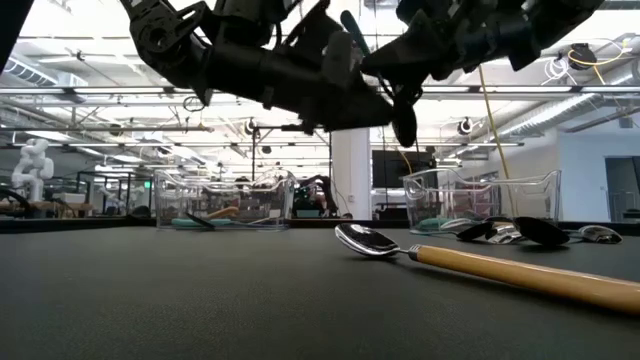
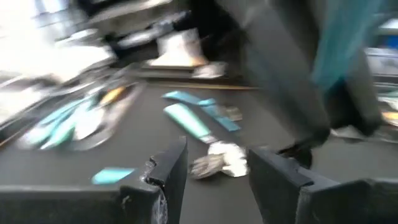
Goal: Sort silverware by color (type)
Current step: Put the blue spoon into the top left transparent bin
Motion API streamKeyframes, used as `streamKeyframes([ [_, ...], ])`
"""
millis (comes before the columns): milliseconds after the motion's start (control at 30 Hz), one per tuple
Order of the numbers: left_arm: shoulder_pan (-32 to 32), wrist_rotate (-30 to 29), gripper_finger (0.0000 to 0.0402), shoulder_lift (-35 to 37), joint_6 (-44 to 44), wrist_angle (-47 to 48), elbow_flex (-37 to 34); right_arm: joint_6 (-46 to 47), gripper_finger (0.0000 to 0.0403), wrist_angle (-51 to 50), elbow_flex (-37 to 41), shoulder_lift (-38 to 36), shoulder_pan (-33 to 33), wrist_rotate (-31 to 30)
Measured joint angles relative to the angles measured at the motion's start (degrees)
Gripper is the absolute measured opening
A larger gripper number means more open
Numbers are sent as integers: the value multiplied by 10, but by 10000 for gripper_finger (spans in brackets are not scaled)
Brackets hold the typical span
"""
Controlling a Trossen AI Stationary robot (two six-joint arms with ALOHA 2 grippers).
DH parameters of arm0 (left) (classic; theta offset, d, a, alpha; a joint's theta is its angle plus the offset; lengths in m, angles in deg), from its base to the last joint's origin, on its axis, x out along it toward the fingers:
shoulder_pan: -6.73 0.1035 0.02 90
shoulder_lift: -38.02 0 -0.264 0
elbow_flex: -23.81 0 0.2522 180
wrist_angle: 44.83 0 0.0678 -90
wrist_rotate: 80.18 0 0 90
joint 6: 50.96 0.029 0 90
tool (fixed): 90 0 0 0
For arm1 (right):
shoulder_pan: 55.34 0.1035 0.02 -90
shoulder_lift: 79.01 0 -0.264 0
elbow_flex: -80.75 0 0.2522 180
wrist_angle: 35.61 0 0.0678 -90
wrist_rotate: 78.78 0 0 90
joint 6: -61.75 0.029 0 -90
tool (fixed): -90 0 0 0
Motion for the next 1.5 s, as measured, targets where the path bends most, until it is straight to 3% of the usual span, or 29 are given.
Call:
streamKeyframes([
  [133, 3, 119, 171, 0, 27, -7, 1, -12, 14, 19, 1, 3, 2, 32],
  [500, 16, 130, 171, 0, 3, 4, 3, -32, 14, 64, -3, 1, -3, 157],
  [767, 46, 207, 178, 0, -37, -1, 3, -46, 14, 13, -3, -4, -21, 223],
  [933, 53, 269, 209, 0, -51, -20, 3, -92, 13, 7, -3, -4, -30, 203],
  [1167, 53, 276, 233, 0, -46, -22, 2, -145, 13, 51, -3, -4, -40, 191],
  [1333, 44, 277, 187, 0, -27, -8, 2, -155, 13, 72, -3, -4, -42, 191],
  [1500, 35, 271, 78, 0, -1, -13, 2, -163, 14, 83, -3, -4, -41, 195],
])
